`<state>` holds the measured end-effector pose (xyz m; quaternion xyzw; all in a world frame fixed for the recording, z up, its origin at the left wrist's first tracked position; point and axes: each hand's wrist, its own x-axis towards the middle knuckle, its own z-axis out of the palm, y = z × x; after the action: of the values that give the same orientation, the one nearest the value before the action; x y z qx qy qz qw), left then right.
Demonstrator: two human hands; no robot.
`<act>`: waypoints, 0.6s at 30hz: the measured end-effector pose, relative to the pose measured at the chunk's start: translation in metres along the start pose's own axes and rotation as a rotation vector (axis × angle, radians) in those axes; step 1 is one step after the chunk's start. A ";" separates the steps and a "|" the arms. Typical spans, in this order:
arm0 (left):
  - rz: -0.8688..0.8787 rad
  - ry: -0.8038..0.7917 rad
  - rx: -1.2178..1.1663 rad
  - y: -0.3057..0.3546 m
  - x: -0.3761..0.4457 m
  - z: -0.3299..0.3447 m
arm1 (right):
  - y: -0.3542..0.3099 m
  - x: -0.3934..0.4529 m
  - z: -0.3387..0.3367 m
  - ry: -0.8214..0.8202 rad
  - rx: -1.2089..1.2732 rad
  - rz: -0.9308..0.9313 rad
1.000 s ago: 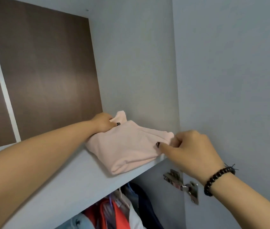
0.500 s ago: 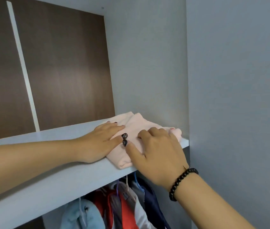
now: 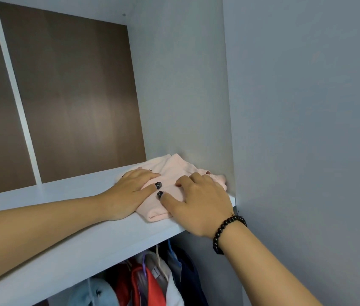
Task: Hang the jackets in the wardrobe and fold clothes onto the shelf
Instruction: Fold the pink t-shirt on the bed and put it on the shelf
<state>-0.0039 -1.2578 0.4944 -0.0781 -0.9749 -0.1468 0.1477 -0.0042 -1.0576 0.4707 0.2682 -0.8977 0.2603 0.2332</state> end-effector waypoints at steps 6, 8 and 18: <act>-0.174 0.033 0.123 0.014 -0.021 -0.006 | -0.002 -0.007 -0.003 -0.041 0.010 0.002; -0.237 0.003 0.163 0.026 -0.035 -0.009 | -0.003 -0.013 -0.006 -0.023 0.008 -0.015; -0.313 -0.014 0.666 0.101 -0.172 -0.046 | -0.022 -0.074 -0.021 0.085 0.155 -0.225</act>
<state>0.1899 -1.1955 0.5091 0.1234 -0.9704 0.1583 0.1343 0.0698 -1.0347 0.4529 0.3731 -0.8285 0.3123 0.2773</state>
